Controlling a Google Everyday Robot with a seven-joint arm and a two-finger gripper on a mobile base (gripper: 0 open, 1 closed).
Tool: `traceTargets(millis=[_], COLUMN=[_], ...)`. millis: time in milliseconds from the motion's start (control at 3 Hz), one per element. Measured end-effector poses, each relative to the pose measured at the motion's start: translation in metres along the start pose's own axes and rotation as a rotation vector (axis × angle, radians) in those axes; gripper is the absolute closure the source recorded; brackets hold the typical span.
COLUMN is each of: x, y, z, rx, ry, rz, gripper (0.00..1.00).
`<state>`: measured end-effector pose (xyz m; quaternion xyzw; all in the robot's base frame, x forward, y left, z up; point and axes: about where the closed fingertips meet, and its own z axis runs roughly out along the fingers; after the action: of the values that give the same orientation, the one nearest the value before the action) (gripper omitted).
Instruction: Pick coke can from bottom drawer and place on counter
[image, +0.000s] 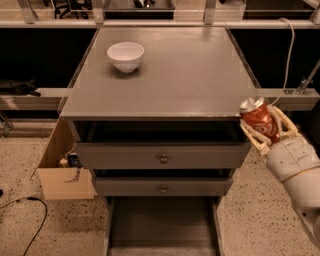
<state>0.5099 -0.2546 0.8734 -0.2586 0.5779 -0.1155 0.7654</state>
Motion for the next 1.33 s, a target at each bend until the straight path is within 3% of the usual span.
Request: traceTargets(millis=[333,1000,1333], x=[-0.040,-0.045,-0.081], y=[-0.006,-0.012,-0.011], z=[0.031,0.036,0.072], rx=[-0.020,-0.001,-0.048], ry=[-0.070,-0.085,-0.165], rz=[-0.086,-0.089,-0.140], gripper=[1.00,1.00,1.00])
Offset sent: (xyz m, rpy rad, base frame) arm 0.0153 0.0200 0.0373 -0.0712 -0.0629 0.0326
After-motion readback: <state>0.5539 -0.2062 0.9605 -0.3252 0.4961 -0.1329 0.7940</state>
